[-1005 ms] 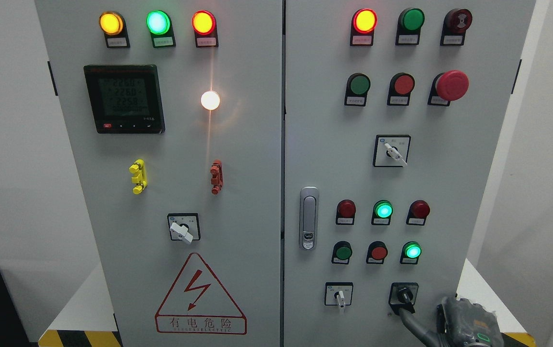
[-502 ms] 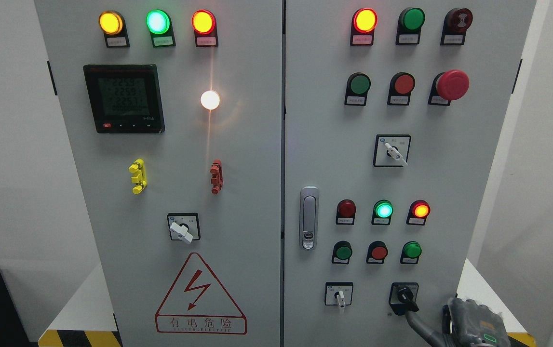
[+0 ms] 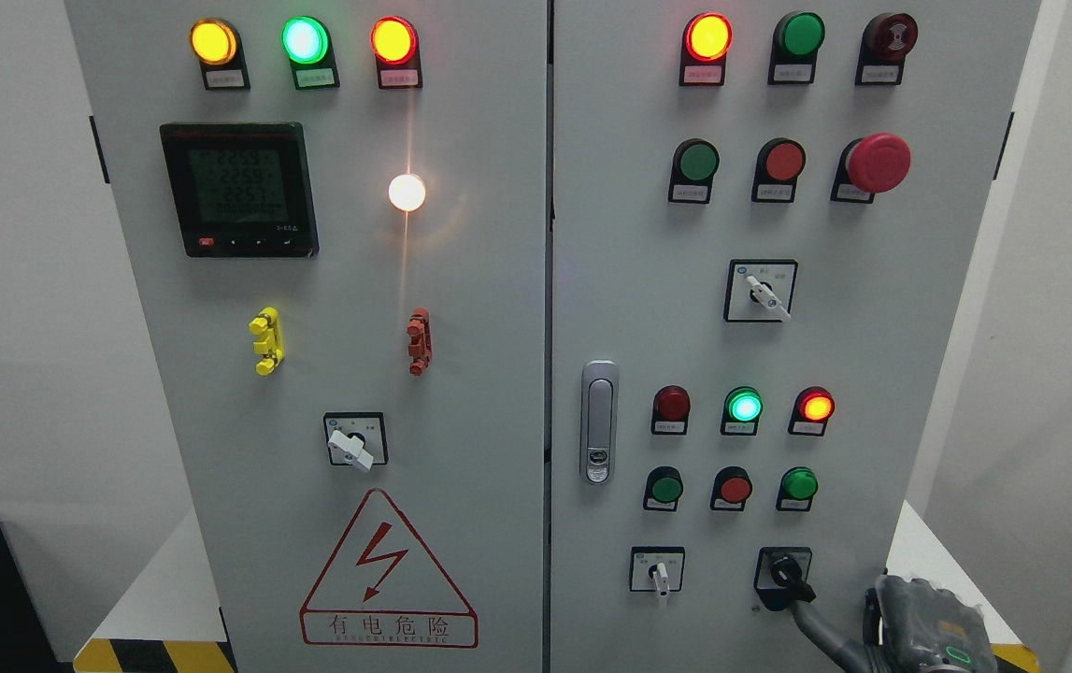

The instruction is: Flip black knob to close circuit

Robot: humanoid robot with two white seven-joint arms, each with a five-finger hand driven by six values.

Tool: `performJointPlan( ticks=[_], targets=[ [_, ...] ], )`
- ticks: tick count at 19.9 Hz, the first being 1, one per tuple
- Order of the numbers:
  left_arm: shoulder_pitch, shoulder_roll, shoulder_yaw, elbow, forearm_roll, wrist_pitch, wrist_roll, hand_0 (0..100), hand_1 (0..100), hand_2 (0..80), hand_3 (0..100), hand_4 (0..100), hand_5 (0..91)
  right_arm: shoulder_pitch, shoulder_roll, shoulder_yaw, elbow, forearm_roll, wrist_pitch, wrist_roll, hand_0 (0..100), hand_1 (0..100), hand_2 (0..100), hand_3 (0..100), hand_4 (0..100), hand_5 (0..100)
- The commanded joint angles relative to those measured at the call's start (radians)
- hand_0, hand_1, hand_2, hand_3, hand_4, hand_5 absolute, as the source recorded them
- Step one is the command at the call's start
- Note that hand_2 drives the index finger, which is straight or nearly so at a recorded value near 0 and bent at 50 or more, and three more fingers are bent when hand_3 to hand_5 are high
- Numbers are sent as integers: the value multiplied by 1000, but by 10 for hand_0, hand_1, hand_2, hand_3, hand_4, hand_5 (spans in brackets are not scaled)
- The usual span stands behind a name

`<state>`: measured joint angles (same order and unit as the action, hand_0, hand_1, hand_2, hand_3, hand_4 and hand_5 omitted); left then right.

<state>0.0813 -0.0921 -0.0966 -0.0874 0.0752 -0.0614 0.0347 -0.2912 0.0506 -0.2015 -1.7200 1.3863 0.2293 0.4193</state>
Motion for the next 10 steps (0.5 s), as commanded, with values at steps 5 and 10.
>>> performJointPlan(
  ticks=[5,10],
  targets=[
    [0,0,0,0,0,0,1,120,556,0,0,0,0,1,6,-3,-29,-30,-1,-7,0,0,866,1000,890,846],
    [0,0,0,0,0,0,1,120,556,0,0,0,0,4,28,19,-24,-29,-5,-13,0,0,866,1000,890,847]
  ],
)
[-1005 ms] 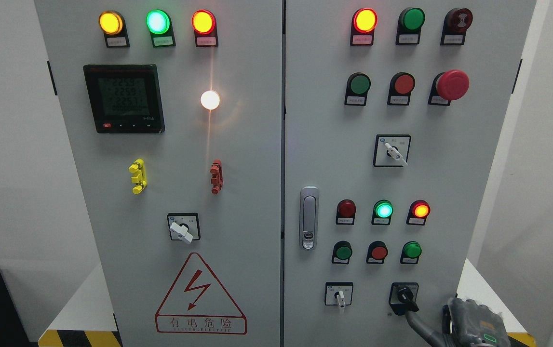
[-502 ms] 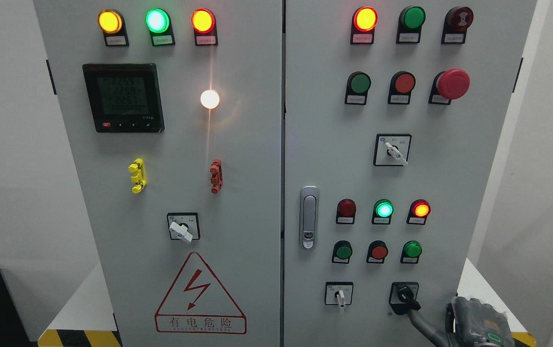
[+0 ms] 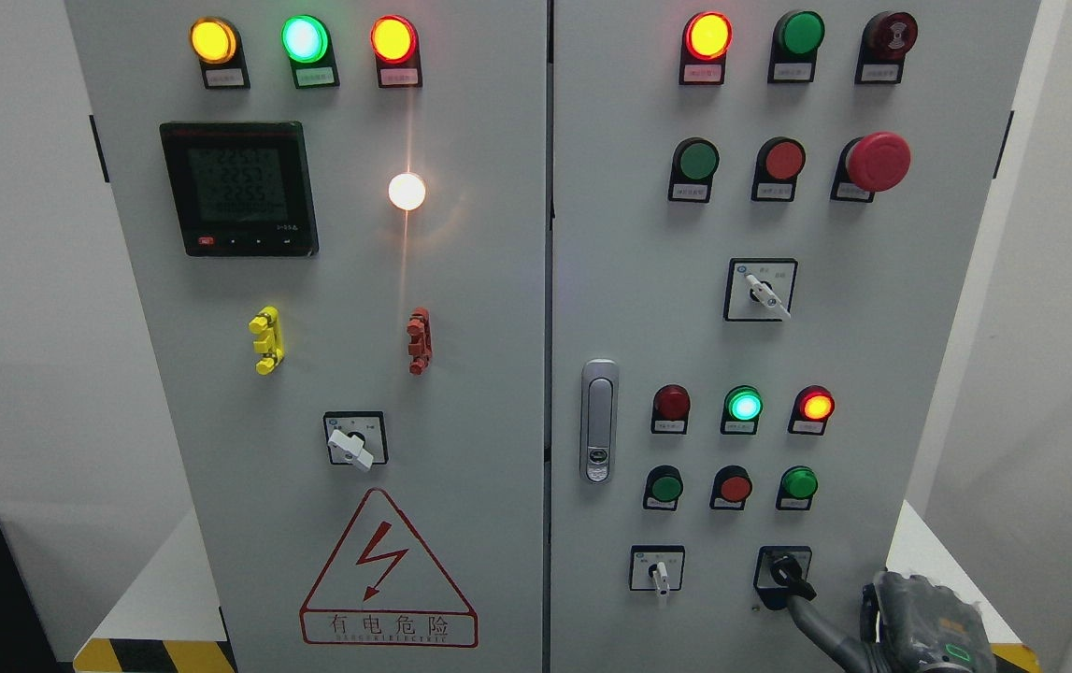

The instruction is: Flip black knob to close circuit

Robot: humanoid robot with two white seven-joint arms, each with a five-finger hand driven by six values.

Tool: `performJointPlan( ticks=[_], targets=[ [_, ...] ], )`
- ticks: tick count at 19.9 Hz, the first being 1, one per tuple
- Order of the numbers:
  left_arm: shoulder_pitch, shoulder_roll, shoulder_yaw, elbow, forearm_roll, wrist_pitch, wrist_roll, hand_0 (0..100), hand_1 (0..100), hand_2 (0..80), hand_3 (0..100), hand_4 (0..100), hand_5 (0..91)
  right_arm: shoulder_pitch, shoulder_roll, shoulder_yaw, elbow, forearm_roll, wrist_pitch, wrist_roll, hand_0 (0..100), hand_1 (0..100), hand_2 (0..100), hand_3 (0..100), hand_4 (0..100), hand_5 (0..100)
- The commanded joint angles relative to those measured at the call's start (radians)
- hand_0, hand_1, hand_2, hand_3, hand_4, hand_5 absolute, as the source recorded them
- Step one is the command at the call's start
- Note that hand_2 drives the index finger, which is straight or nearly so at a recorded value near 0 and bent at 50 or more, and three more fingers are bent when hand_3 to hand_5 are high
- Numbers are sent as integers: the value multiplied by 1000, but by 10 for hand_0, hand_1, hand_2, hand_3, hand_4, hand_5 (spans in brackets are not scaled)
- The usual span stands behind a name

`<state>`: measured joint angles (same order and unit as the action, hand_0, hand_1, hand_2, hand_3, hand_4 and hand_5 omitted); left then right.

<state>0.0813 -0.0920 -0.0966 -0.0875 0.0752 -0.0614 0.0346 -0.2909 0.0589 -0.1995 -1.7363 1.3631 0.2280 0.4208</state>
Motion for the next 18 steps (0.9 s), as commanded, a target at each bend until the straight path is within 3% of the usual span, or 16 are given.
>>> performJointPlan(
  ticks=[1,8,18],
  targets=[
    [0,0,0,0,0,0,1,120,556,0,0,0,0,6,22,31,-8,-6,-4,-16,0,0,866,1000,890,846],
    [0,0,0,0,0,0,1,120,556,0,0,0,0,25,64,95,-26,-9,-6,-20,0,2,863,1000,887,841],
    [0,0,0,0,0,0,1,120,556,0,0,0,0,122,76,127,-172,-62,-3,-34,0,0,836,1000,881,830]
  ],
)
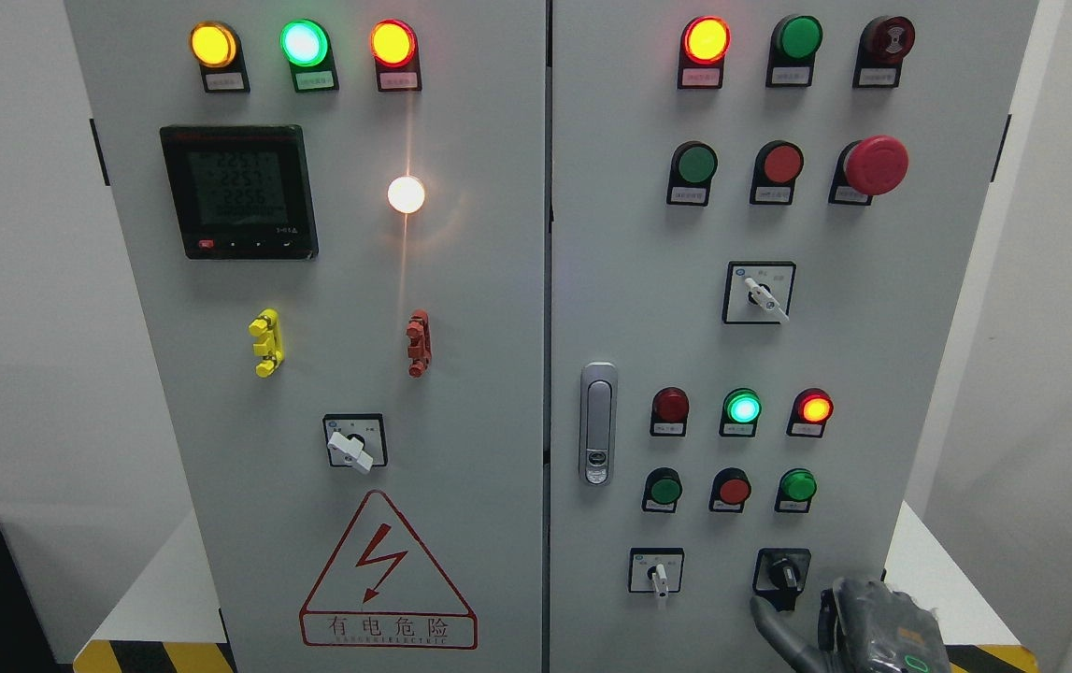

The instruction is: Flip black knob to close circuit

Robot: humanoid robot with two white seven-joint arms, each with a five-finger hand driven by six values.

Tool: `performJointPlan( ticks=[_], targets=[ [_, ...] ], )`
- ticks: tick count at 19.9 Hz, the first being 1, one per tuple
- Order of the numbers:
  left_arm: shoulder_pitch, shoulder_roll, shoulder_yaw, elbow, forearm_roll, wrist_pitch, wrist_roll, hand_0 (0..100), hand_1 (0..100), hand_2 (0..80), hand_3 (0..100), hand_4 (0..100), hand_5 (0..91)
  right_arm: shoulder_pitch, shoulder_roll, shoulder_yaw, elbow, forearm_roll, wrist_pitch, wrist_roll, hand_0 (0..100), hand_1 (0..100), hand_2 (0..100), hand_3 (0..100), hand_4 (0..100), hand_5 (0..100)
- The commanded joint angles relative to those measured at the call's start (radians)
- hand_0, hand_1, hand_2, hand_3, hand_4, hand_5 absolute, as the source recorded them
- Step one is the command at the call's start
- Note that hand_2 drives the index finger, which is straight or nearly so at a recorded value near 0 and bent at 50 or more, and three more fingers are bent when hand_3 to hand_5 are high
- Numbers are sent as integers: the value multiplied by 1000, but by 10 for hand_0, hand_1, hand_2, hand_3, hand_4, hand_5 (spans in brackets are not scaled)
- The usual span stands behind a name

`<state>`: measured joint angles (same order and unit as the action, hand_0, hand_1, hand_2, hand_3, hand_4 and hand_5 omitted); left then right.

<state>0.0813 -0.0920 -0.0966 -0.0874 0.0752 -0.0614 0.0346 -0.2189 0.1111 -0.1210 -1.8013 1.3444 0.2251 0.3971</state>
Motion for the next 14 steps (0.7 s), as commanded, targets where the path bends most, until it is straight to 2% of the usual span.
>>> performJointPlan(
  ticks=[1,5,7,9,11,12,14],
  targets=[
    [0,0,0,0,0,0,1,120,556,0,0,0,0,62,24,49,-127,-74,5,-17,0,0,823,1000,869,819],
    [0,0,0,0,0,0,1,120,556,0,0,0,0,145,22,46,-229,-193,13,-49,0,17,732,955,809,706],
    [0,0,0,0,0,0,1,120,556,0,0,0,0,217,21,57,-277,-310,33,-87,0,26,635,927,787,644],
    [0,0,0,0,0,0,1,120,556,0,0,0,0,277,18,75,-290,-446,34,-159,0,26,520,791,696,559],
    [0,0,0,0,0,0,1,120,556,0,0,0,0,323,16,78,-290,-594,13,-252,0,31,408,652,584,472],
    [0,0,0,0,0,0,1,120,556,0,0,0,0,346,15,80,-290,-682,-15,-291,0,31,336,551,517,423],
    [0,0,0,0,0,0,1,120,556,0,0,0,0,394,13,75,-290,-900,-106,-339,0,32,245,427,400,348]
  ],
)
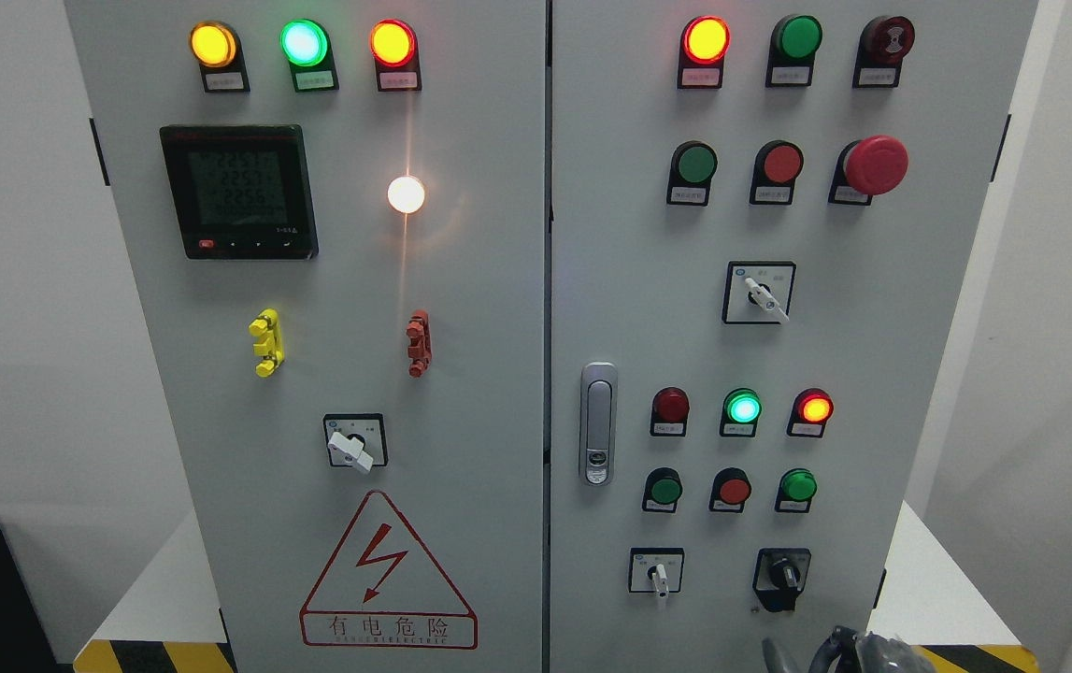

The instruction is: Flip black knob to close circuit

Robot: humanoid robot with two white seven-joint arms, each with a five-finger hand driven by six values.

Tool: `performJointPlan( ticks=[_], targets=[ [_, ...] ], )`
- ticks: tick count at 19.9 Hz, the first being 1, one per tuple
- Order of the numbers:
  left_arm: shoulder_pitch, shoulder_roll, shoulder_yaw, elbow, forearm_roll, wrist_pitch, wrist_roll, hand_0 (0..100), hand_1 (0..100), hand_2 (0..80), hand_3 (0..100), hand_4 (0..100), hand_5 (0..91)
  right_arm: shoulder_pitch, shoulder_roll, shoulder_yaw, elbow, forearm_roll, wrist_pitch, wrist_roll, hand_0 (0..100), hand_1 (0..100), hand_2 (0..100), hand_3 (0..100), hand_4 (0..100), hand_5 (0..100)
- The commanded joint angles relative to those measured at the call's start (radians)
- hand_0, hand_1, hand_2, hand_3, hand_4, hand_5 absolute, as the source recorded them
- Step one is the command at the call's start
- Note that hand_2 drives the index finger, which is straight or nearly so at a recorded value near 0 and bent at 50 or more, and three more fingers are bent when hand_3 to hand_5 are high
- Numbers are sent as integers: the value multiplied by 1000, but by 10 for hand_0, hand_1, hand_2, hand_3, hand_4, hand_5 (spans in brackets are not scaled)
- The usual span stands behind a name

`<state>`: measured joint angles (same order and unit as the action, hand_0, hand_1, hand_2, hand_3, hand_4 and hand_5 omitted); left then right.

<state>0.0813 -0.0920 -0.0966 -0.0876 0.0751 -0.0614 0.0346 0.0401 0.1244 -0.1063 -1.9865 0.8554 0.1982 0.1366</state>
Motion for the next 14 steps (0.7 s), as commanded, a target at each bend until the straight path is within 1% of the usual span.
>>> performJointPlan(
  ticks=[1,2,3,4,6,7,8,9,10,11,12,13,14],
  targets=[
    [0,0,0,0,0,0,1,120,556,0,0,0,0,156,-2,53,-104,-521,-130,-84,0,32,226,399,366,332],
    [0,0,0,0,0,0,1,120,556,0,0,0,0,178,-3,51,-104,-606,-172,-86,0,32,170,340,304,255],
    [0,0,0,0,0,0,1,120,556,0,0,0,0,196,-5,50,-104,-665,-203,-84,0,32,139,310,270,212],
    [0,0,0,0,0,0,1,120,556,0,0,0,0,216,-6,50,-104,-702,-232,-83,0,34,108,284,251,176],
    [0,0,0,0,0,0,1,120,556,0,0,0,0,262,-12,50,-104,-777,-273,-74,0,35,80,255,215,136],
    [0,0,0,0,0,0,1,120,556,0,0,0,0,282,-12,51,-104,-826,-282,-68,0,32,54,225,180,106],
    [0,0,0,0,0,0,1,120,556,0,0,0,0,296,-12,53,-104,-873,-286,-43,0,26,38,210,153,91],
    [0,0,0,0,0,0,1,120,556,0,0,0,0,307,-12,53,-104,-915,-289,-10,0,17,17,186,124,62],
    [0,0,0,0,0,0,1,120,556,0,0,0,0,316,-12,53,-104,-949,-292,20,0,4,0,144,86,22],
    [0,0,0,0,0,0,1,120,556,0,0,0,0,322,-12,53,-104,-967,-296,35,0,0,0,122,66,0],
    [0,0,0,0,0,0,1,120,556,0,0,0,0,323,-12,53,-104,-981,-301,44,0,1,0,88,22,0],
    [0,0,0,0,0,0,1,120,556,0,0,0,0,328,-14,53,-104,-993,-303,49,0,2,0,49,0,0],
    [0,0,0,0,0,0,1,120,556,0,0,0,0,333,-14,53,-104,-1010,-303,52,0,2,0,29,0,0]
  ],
)
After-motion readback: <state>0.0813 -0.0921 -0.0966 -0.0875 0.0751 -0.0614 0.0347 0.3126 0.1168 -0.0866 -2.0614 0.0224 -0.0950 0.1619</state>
